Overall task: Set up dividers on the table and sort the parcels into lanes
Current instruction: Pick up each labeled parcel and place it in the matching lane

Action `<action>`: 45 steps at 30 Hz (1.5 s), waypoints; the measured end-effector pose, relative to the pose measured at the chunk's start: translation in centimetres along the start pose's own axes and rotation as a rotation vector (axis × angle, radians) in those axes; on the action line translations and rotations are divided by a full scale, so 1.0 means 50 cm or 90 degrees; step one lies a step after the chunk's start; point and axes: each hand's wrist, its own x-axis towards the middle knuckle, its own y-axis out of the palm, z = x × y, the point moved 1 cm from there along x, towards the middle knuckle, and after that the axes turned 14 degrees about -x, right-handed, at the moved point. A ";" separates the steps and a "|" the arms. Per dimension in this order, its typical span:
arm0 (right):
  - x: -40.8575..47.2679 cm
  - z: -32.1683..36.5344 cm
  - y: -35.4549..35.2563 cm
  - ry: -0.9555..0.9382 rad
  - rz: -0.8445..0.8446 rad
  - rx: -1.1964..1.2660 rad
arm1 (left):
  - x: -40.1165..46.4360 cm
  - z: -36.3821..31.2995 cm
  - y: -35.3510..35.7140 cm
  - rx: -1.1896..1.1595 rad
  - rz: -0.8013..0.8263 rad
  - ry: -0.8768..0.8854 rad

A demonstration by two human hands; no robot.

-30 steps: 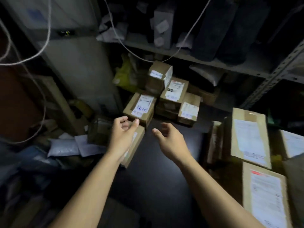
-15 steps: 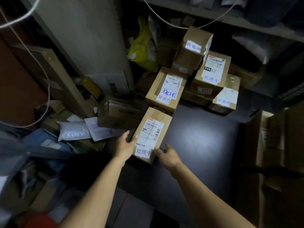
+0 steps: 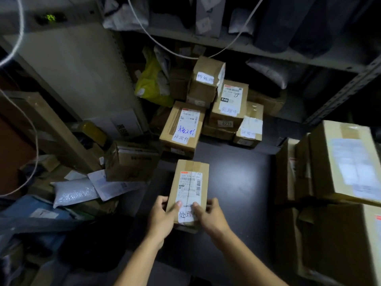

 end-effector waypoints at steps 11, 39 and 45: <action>-0.136 0.106 -0.294 -0.132 -0.219 0.010 | -0.124 -0.235 0.211 -0.039 0.100 0.202; -0.209 -0.019 -0.810 -0.105 -0.318 0.034 | -0.277 -0.301 0.724 0.068 0.226 0.205; -0.201 -0.023 -0.808 -0.094 -0.322 0.028 | -0.278 -0.295 0.726 0.081 0.213 0.206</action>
